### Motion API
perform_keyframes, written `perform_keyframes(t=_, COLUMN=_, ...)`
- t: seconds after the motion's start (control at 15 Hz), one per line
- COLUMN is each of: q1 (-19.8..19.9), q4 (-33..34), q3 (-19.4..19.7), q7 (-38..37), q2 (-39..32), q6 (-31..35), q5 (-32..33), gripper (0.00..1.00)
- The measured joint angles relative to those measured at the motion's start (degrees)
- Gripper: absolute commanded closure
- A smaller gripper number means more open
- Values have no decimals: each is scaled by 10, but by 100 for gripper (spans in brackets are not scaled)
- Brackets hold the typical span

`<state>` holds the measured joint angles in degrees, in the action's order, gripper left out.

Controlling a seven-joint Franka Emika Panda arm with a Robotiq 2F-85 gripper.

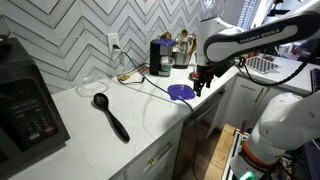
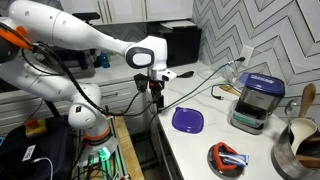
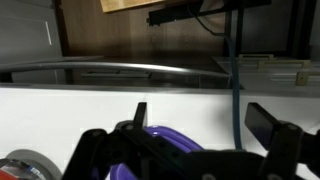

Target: Pick up the little measuring cup and place it on top of the coffee making machine

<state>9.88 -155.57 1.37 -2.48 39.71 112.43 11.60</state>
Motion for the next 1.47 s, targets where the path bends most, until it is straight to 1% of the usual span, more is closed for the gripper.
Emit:
perform_keyframes(t=0.07, q1=7, q4=5, q3=2, q7=-17, q2=0, q6=14, q5=9, gripper=0)
perform_keyframes(t=0.2, q1=37, q4=30, q3=21, q7=-31, q2=-1, q6=37, q5=29, gripper=0)
perform_keyframes(t=0.4, q1=95, q4=83, q3=72, q7=-32, q2=-8, q6=46, q5=55, gripper=0)
perform_keyframes(t=0.53, q1=130, q4=118, q3=104, q7=-34, q2=-23, q6=52, q5=61, gripper=0)
perform_keyframes(t=0.73, q1=165, q4=166, q3=136, q7=-64, q2=-59, q6=61, q5=61, gripper=0)
perform_keyframes(t=0.87, q1=174, q4=183, q3=140, q7=-80, q2=-77, q6=63, q5=61, gripper=0)
perform_keyframes(t=1.13, q1=173, q4=190, q3=140, q7=-87, q2=-89, q6=64, q5=61, gripper=0)
perform_keyframes(t=1.27, q1=169, q4=202, q3=156, q7=-44, q2=-109, q6=64, q5=61, gripper=0)
perform_keyframes(t=1.47, q1=165, q4=242, q3=221, q7=67, q2=-184, q6=68, q5=54, gripper=0)
